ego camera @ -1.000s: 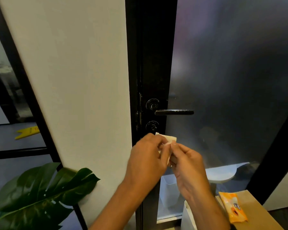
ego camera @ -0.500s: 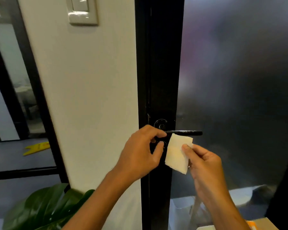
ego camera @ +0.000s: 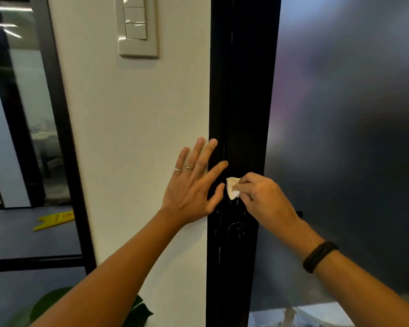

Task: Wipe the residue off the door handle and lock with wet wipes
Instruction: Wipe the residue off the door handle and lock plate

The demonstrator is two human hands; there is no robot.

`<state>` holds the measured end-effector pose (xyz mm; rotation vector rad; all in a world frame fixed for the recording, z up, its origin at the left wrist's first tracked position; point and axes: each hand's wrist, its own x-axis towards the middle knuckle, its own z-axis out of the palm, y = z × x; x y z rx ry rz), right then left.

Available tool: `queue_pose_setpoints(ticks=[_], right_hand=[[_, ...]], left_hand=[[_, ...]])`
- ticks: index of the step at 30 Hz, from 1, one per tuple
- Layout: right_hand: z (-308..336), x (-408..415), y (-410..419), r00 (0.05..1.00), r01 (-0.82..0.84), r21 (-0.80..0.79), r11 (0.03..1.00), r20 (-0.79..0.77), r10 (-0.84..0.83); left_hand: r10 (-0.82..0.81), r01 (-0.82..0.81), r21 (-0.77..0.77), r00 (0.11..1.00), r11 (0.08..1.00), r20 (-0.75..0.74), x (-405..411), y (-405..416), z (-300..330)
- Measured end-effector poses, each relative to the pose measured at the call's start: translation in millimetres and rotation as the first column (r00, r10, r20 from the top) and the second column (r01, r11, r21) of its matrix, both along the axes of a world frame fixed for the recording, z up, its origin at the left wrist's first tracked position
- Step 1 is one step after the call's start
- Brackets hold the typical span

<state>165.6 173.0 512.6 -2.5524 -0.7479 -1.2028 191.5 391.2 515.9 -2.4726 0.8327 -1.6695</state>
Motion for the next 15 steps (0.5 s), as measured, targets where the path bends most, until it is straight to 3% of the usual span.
queue_pose_setpoints(ticks=[4, 9, 12, 15], right_hand=[[6, 3, -12, 0.995, -0.043, 0.040, 0.998, -0.087, 0.046], [35, 7, -15, 0.992, 0.008, 0.311, 0.950, 0.121, -0.048], [38, 6, -4, 0.991, -0.033, 0.185, 0.982, 0.134, 0.008], [17, -8, -5, 0.998, -0.053, -0.004, 0.999, -0.042, 0.053]], left_hand=[[-0.003, 0.005, -0.027, 0.997, 1.000, 0.076, 5, -3, -4], [-0.026, 0.029, -0.035, 0.995, 0.999, 0.095, 8, -3, -5], [-0.036, 0.040, -0.030, 0.993, 0.999, 0.116, 9, -3, -5], [-0.034, 0.037, -0.022, 0.992, 0.999, 0.122, 9, -2, -6]])
